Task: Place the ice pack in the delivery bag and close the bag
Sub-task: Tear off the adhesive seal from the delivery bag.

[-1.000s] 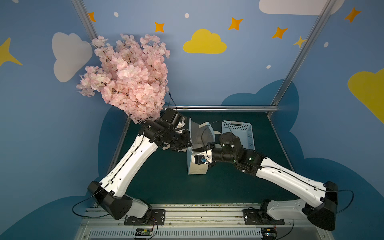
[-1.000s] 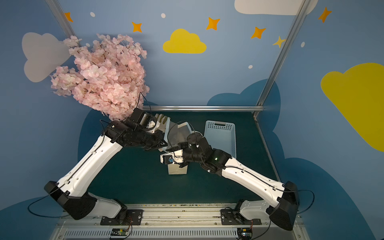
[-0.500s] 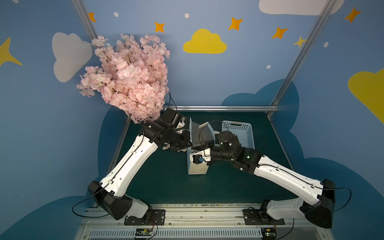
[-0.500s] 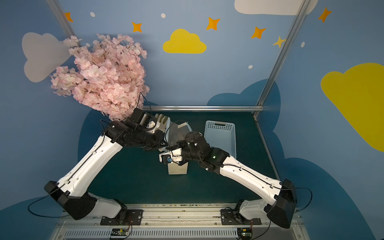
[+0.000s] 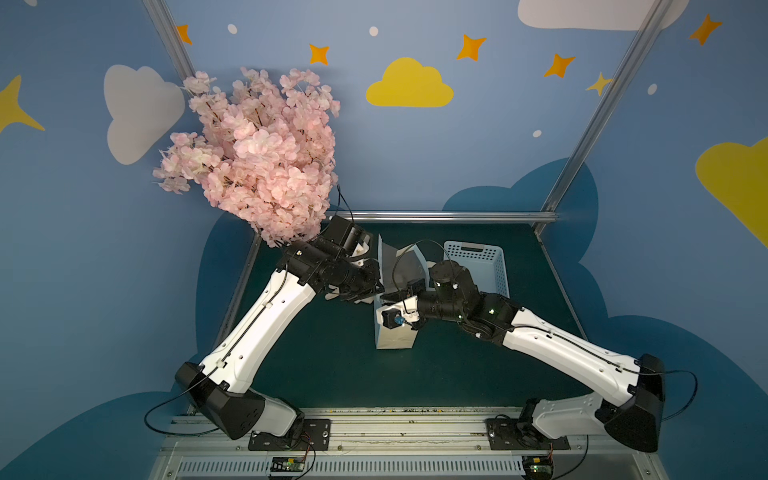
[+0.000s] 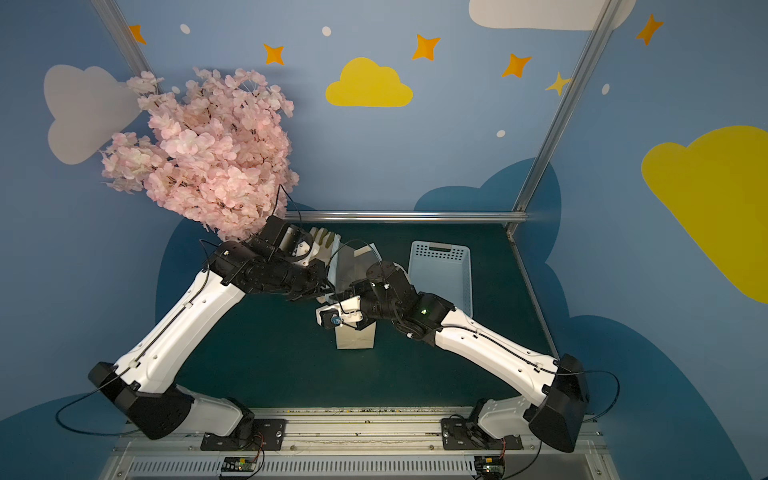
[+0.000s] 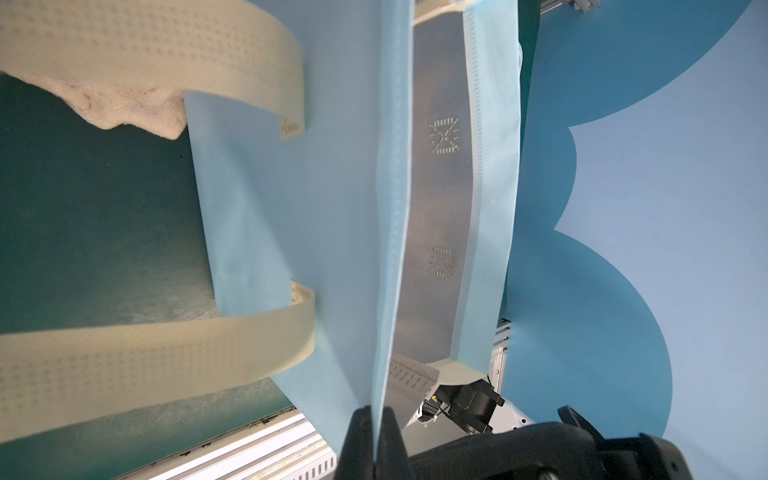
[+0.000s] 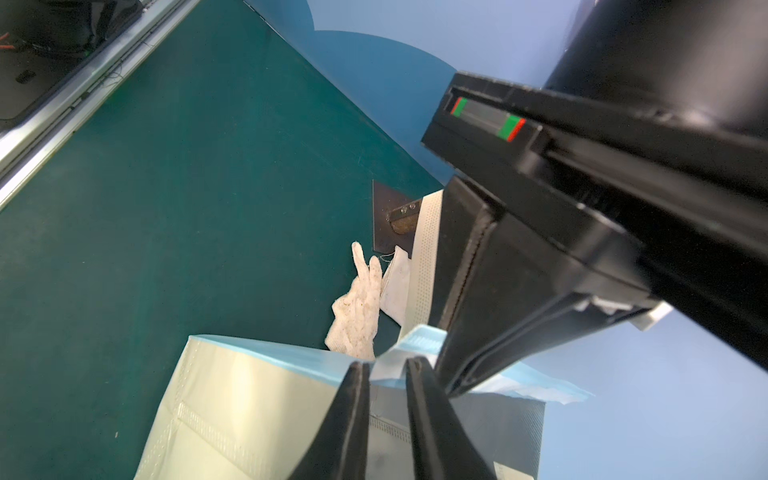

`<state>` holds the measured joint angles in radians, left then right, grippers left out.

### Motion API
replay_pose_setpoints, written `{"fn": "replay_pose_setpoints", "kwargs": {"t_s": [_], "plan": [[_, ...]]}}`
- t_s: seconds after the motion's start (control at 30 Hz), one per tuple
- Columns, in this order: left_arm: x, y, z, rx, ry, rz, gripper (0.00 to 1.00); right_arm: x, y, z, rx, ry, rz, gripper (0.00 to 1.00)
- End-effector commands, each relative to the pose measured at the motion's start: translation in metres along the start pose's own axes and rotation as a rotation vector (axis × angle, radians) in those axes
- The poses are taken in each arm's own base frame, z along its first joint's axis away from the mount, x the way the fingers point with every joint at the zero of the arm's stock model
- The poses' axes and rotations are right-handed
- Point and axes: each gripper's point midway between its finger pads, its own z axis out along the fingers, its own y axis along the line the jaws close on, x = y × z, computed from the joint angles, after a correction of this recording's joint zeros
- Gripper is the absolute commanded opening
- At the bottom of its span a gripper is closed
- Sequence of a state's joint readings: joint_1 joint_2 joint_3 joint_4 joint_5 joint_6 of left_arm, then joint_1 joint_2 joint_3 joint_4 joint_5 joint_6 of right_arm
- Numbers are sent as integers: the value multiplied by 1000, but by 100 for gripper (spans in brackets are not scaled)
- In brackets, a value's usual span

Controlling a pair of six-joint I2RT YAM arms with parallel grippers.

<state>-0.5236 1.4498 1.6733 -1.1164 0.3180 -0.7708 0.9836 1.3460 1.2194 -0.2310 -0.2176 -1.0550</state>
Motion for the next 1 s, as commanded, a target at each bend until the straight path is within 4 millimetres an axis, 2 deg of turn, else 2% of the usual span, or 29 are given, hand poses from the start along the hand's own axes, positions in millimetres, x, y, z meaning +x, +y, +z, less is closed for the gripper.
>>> {"fn": "replay_pose_setpoints", "kwargs": {"t_s": [0.0, 0.5, 0.7, 0.83, 0.97], "plan": [[0, -3, -6, 18, -8, 5, 3, -9, -13, -2, 34, -23, 4, 22], [-2, -1, -5, 15, -10, -3, 3, -14, -12, 0, 32, -35, 28, 17], [-2, -1, -5, 15, -9, -4, 2, -13, -12, 2, 35, -28, 37, 11], [-2, -1, -5, 14, -11, -6, 2, -13, -14, 1, 40, -24, 47, 0], [-3, 1, -5, 11, -14, -8, 2, -6, -17, -1, 56, -4, 60, 0]]}}
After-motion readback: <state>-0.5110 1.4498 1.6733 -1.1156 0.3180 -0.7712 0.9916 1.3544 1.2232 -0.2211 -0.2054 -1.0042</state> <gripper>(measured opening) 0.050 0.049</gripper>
